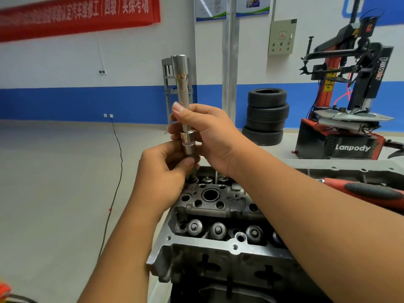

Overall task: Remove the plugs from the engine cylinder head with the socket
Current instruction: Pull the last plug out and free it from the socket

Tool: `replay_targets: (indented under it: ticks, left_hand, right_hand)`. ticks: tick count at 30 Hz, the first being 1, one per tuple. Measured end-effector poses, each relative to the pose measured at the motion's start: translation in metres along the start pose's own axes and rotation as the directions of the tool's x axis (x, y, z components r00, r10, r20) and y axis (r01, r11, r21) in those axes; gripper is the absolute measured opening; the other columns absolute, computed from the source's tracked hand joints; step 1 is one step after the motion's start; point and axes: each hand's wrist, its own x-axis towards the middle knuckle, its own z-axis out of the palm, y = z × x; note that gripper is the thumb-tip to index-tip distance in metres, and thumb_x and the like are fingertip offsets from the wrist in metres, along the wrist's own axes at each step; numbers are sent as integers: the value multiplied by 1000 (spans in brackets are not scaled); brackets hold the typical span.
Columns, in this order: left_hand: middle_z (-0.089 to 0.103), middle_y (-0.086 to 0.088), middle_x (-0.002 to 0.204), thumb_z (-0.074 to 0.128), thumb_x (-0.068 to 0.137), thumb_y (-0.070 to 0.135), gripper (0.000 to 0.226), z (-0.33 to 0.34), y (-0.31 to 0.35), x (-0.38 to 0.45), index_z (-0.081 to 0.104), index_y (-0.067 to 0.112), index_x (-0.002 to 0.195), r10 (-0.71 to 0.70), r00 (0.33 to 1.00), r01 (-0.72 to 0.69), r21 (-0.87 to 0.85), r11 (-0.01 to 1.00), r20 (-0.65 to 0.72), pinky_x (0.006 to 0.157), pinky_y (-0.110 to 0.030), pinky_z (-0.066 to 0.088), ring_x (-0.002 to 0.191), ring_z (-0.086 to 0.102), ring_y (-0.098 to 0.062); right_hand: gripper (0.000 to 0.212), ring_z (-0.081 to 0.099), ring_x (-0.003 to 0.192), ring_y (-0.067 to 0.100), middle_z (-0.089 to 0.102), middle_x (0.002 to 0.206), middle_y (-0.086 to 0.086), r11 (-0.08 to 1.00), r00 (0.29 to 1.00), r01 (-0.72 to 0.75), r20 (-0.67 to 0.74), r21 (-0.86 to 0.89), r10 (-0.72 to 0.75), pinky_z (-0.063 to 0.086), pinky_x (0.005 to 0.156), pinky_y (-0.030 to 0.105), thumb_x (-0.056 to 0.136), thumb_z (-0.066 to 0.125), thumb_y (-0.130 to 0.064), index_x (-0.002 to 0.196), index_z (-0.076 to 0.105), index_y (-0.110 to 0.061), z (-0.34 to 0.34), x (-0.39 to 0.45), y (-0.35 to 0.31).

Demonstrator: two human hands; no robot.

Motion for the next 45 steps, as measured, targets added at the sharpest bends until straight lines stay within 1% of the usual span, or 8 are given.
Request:
replay_targets:
  ticks: [6, 12, 17, 20, 25, 35, 40, 45]
  left_hand:
    - [79, 13, 82, 86, 85, 19, 19, 0, -1, 0, 76, 35, 88, 8, 997, -6, 28, 1000, -80, 77, -30, 58, 78, 76, -6]
    - [81, 8, 92, 67, 97, -1, 31, -5, -2, 2, 76, 29, 99, -27, 999, 27, 16, 1000, 40, 93, -42, 59, 89, 77, -11]
    - [78, 14, 79, 89, 81, 24, 18, -3, -3, -1, 77, 36, 87, 28, 996, -20, 85, 996, -85, 72, -27, 58, 74, 75, -6]
    - [79, 17, 89, 78, 92, 14, 23, -3, -3, 1, 75, 37, 94, 23, 1000, -24, 72, 997, 8, 75, -13, 54, 85, 75, -2]
    - [80, 10, 85, 78, 88, 2, 32, 2, -3, 1, 75, 33, 95, 21, 998, -18, 48, 999, -55, 85, -39, 62, 82, 77, -10]
    - [81, 13, 89, 74, 90, -5, 38, 2, -1, 0, 75, 33, 95, 13, 1000, -13, -9, 1000, -28, 87, -34, 60, 87, 78, -8]
    - [80, 15, 86, 86, 85, 14, 24, -2, -3, 0, 77, 36, 92, 36, 997, -33, 38, 999, -75, 85, -36, 61, 83, 77, -5]
    - [80, 14, 94, 74, 91, -2, 40, -4, -1, 0, 76, 38, 97, 18, 999, -18, 11, 1000, -27, 94, -42, 60, 92, 77, -6]
  right_hand:
    - [24, 71, 81, 21, 75, 87, 5, 1000, 1000, 7, 3, -13, -7, 59, 76, 40, 95, 73, -37, 96, 71, -13, -1, -1, -1]
    - [21, 71, 79, 19, 76, 89, 5, 1000, 1000, -5, -1, -19, 5, 58, 74, 37, 98, 70, -36, 93, 68, -15, 0, -1, -2]
    - [18, 71, 81, 19, 74, 85, 4, 1000, 999, 13, 35, -16, -12, 58, 70, 33, 93, 76, -29, 83, 67, -18, -1, -2, 2]
    - [22, 68, 78, 17, 73, 83, 4, 1000, 1000, 18, 23, -18, -17, 56, 66, 30, 93, 77, -29, 76, 65, -20, -2, -1, 1]
    - [19, 68, 77, 17, 72, 81, 4, 1000, 1000, 0, 18, 20, 0, 54, 71, 35, 95, 74, -29, 84, 67, -16, -2, 1, 0]
    - [17, 69, 79, 17, 73, 82, 4, 1000, 1000, 14, 18, 11, -15, 54, 68, 35, 94, 74, -29, 86, 67, -17, -3, 2, 0]
    - [15, 70, 77, 17, 74, 81, 3, 1000, 999, 15, 37, 12, -15, 56, 68, 33, 95, 74, -27, 85, 68, -16, -2, 2, 0]
    - [16, 70, 79, 18, 74, 83, 3, 1000, 999, 4, 38, 11, -4, 56, 72, 35, 98, 70, -30, 91, 67, -16, -3, 1, -1]
